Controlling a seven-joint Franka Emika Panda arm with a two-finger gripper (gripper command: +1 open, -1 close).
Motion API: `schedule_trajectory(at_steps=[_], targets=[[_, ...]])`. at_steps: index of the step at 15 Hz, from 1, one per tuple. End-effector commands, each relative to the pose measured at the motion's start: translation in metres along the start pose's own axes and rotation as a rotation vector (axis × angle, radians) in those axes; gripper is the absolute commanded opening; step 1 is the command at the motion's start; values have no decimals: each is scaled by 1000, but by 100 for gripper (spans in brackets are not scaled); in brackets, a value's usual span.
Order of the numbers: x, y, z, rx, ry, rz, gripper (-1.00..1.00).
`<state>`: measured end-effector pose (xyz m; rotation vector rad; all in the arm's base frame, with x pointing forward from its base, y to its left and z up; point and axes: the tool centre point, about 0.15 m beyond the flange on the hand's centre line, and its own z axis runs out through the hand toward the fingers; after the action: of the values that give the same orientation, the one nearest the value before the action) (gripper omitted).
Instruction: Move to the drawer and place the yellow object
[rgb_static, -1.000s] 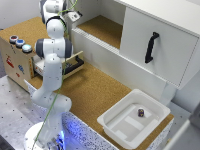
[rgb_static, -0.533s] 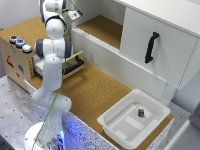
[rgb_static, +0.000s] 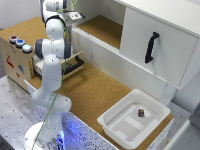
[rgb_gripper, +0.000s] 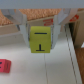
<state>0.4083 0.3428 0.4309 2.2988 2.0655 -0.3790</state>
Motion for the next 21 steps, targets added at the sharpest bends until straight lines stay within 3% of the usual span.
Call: schedule_trajectory(at_steps=[1,4,7,10,13,16,19,20,21], targets=[[-42,-27,51,-131,307,154,-100],[-34,-33,58,-151,400,121,-100],[-18,-42,72,-123,441,46,-100],[-13,-45,85,-91,436,12,-100],[-11,-38,95,-88,392,-22,-100],[-6,-20,100,-98,332,-67,-100],[-6,-7,100,-124,325,-59,-100],[-5,-4,97,-127,323,-56,100],[-4,-5,95,-141,310,-62,100]])
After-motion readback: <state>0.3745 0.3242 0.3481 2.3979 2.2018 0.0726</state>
